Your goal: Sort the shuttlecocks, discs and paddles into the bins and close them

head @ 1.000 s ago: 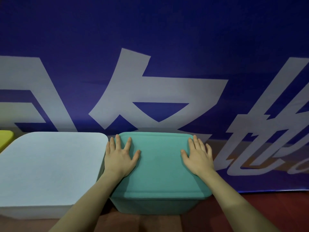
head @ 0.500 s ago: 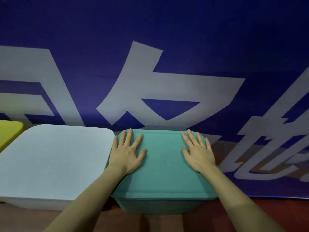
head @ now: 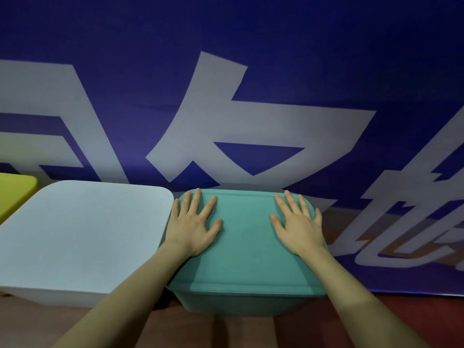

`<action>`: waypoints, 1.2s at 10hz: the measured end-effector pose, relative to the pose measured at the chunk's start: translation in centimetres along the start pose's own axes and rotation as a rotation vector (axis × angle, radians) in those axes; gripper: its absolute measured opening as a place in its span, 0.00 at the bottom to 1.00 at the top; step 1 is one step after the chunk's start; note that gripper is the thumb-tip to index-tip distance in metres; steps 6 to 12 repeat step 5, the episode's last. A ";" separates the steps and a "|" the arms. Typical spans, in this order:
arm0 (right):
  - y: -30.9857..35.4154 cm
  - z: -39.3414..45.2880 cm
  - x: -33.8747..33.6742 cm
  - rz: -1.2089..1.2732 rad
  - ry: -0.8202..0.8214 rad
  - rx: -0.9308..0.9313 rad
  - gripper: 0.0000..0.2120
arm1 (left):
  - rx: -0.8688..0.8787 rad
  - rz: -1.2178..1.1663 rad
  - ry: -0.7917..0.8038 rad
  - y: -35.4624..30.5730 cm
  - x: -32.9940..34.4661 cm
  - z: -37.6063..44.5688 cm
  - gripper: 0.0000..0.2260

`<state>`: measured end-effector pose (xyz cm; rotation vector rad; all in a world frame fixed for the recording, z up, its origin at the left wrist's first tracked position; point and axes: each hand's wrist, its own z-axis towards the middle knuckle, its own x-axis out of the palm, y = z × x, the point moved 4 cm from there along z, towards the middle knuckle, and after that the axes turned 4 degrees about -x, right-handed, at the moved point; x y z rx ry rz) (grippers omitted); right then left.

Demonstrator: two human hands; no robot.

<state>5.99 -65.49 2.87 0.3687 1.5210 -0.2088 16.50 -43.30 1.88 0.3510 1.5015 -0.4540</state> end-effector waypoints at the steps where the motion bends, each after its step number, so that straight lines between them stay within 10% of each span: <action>1: 0.1 -0.1 -0.2 -0.009 -0.018 -0.009 0.27 | 0.000 0.003 0.030 0.0 -0.3 0.1 0.38; 12: 1.1 -2.6 -2.3 0.038 -0.086 -0.058 0.26 | -0.014 -0.115 -0.044 0.4 -3.4 -2.4 0.28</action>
